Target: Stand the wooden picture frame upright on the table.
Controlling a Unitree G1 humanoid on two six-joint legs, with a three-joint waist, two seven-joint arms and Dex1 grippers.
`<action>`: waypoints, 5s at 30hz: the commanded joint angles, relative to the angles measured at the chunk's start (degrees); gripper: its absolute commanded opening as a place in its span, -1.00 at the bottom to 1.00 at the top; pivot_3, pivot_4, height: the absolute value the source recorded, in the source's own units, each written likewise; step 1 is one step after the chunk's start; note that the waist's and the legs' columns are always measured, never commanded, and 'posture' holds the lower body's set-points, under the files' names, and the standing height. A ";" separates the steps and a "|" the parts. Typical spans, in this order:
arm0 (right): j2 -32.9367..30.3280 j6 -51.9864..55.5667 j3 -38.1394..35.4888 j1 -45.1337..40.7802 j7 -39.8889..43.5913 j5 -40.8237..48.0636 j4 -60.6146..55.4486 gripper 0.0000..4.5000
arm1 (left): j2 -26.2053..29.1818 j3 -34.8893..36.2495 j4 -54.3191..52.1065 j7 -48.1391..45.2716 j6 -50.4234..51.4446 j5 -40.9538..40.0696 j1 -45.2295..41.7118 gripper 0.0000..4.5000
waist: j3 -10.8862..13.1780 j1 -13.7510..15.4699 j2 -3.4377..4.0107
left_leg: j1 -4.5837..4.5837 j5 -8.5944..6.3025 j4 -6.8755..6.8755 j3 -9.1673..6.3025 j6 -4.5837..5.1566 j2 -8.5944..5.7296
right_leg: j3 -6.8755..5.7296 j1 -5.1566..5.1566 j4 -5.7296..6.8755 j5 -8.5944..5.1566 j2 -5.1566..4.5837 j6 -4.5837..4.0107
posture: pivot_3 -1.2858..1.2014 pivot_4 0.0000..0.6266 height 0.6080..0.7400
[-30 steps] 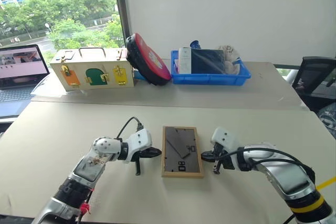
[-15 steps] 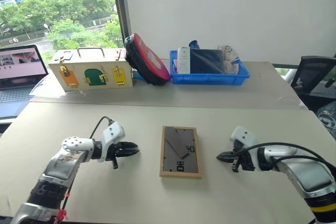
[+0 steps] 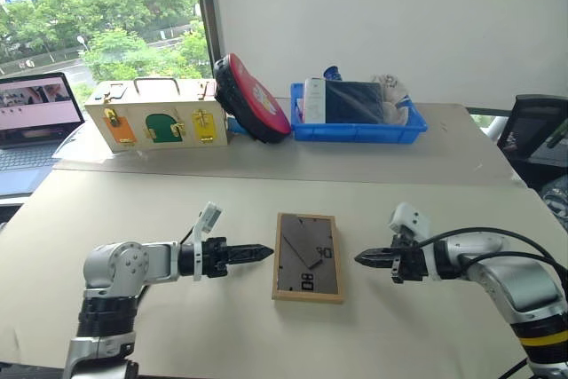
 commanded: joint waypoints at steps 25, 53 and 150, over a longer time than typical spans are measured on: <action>6.93 -9.17 7.51 -4.38 -0.14 -7.36 5.28 -1.00 | -4.41 -5.56 -3.42 10.36 3.05 0.82 -0.29 0.64 | -0.01 0.12 0.01 | 0.07 0.00 0.05 -0.02 -0.01 -0.05 | 0.00 0.13 -0.11 0.04 -0.03 0.04 | 0.03 -0.52 0.92; 6.31 26.09 -18.62 -14.73 -12.53 32.64 -7.75 -0.03 | -3.72 2.79 0.00 5.62 3.51 -11.23 -7.46 -0.47 | 0.10 -0.09 0.01 | -0.15 -0.01 -0.20 -0.02 0.00 -0.04 | -0.01 -0.04 -0.40 0.06 -0.04 0.00 | 0.03 -0.52 0.92; -1.75 -101.49 1.08 -13.36 -59.13 -61.57 19.92 -0.46 | 7.18 -1.16 -1.37 13.92 -5.46 -29.16 -5.74 0.76 | 0.09 -0.01 0.03 | -0.49 0.42 -0.06 -0.05 -0.47 -0.15 | 0.08 -0.69 0.42 0.12 -0.10 -0.02 | 0.03 -0.52 0.92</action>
